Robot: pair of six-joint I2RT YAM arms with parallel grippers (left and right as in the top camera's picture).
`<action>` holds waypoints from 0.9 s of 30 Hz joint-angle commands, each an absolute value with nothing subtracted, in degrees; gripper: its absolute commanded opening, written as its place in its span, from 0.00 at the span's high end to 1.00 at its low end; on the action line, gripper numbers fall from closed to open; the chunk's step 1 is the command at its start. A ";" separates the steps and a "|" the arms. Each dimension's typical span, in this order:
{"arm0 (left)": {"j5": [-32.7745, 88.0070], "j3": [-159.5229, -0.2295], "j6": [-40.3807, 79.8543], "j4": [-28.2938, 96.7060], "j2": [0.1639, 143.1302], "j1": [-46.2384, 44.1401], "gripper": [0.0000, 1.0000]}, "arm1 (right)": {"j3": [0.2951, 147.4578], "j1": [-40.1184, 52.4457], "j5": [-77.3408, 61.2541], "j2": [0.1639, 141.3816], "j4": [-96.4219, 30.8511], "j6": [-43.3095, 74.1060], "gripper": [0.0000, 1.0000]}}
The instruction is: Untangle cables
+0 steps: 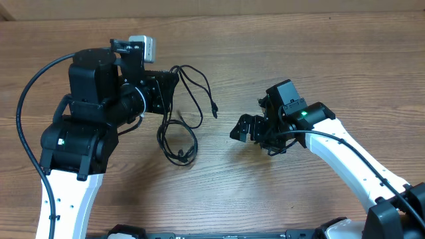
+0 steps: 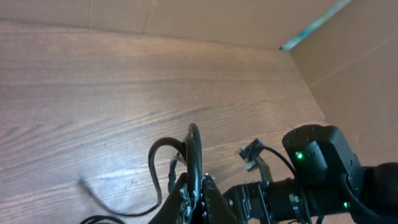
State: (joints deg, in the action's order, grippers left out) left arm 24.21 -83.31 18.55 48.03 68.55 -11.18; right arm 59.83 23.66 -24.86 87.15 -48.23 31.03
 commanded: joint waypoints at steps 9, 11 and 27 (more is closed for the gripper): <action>25.34 -84.09 23.33 52.38 71.77 -10.94 0.96 | 60.07 23.73 -24.01 85.56 -48.14 30.33 0.00; 25.63 -84.09 24.49 53.15 72.95 -10.96 0.96 | 60.07 23.73 -24.01 85.56 -48.14 30.33 0.00; 27.05 -84.09 25.39 59.94 78.70 -17.41 0.96 | 60.07 23.73 -24.01 85.56 -48.14 30.33 0.00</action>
State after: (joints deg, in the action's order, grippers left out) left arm 25.52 -83.31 24.14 59.72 78.37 -16.12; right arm 59.83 23.66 -24.60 87.15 -48.18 31.03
